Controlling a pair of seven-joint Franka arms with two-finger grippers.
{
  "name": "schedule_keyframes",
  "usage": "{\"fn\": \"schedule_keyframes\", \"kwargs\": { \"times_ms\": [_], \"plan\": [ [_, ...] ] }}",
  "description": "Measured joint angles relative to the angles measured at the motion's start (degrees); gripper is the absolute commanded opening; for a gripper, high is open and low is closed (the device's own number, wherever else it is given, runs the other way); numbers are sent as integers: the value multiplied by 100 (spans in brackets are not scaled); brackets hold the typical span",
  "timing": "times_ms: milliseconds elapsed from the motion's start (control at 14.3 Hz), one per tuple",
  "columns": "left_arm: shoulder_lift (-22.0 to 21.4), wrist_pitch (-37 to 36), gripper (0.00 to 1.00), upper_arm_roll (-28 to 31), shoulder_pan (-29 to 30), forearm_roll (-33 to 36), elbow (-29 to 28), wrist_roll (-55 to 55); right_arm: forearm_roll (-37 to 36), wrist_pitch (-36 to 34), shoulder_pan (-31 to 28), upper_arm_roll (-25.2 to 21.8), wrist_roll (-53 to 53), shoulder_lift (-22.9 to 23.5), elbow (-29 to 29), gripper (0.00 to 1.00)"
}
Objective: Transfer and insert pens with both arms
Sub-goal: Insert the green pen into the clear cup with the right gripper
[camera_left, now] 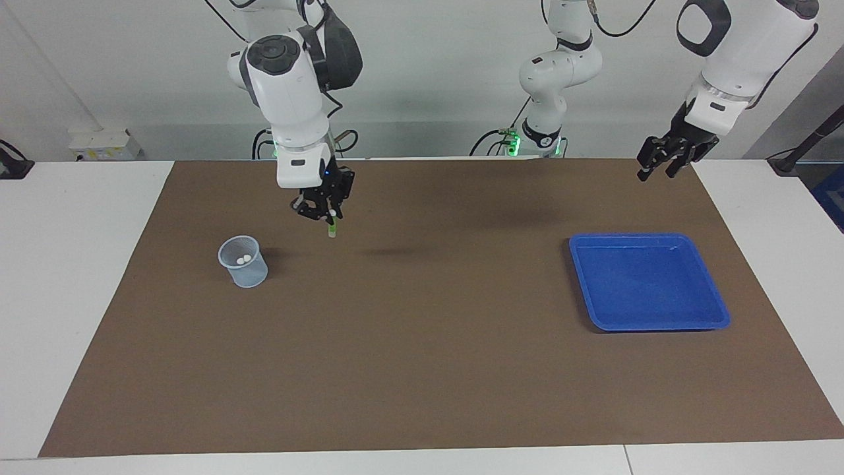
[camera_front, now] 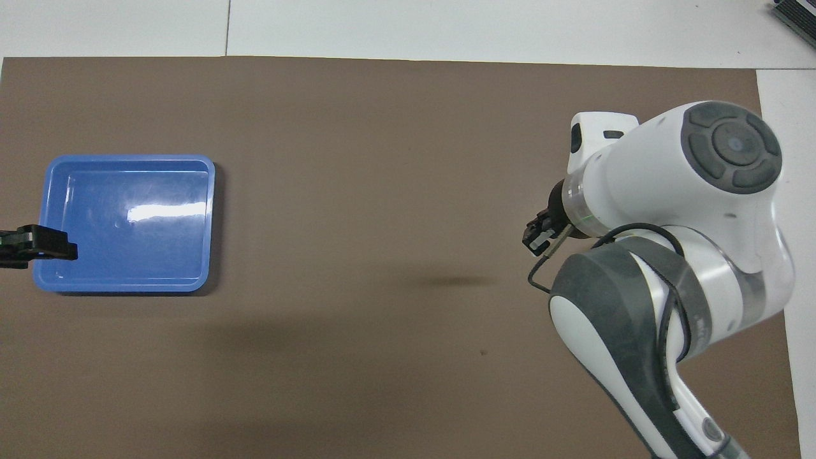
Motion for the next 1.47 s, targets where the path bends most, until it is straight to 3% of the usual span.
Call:
{"fn": "schedule_keyframes", "kwargs": {
  "times_ms": [279,489,1117,1187,1256,1396,1466],
  "plan": [
    [0,89,100,-1,2,87,39,18,-222,-68,-539,-4,-1190,-104,-256,0],
    [0,186,100,-1,2,122,39,18,-226,254,-1021,-8,-1798,-208,-705,0],
    [6,361,100,-9,2,125,39,17,-226,1824,-1327,-8,-1878,-620,-2069,3],
    [9,362,100,-14,1,125,41,-3,-226,1971,-1360,-8,-1878,-619,-2156,15],
    [14,363,100,-25,-3,125,54,-60,-226,2067,-1378,-8,-1878,-619,-2219,21],
    [47,360,100,-39,-36,125,133,-158,-226,2105,-1379,-5,-1878,-619,-2266,83],
    [63,356,100,-39,-63,125,183,-181,-226,2105,-1379,-3,-1878,-620,-2270,100]
  ]
}}
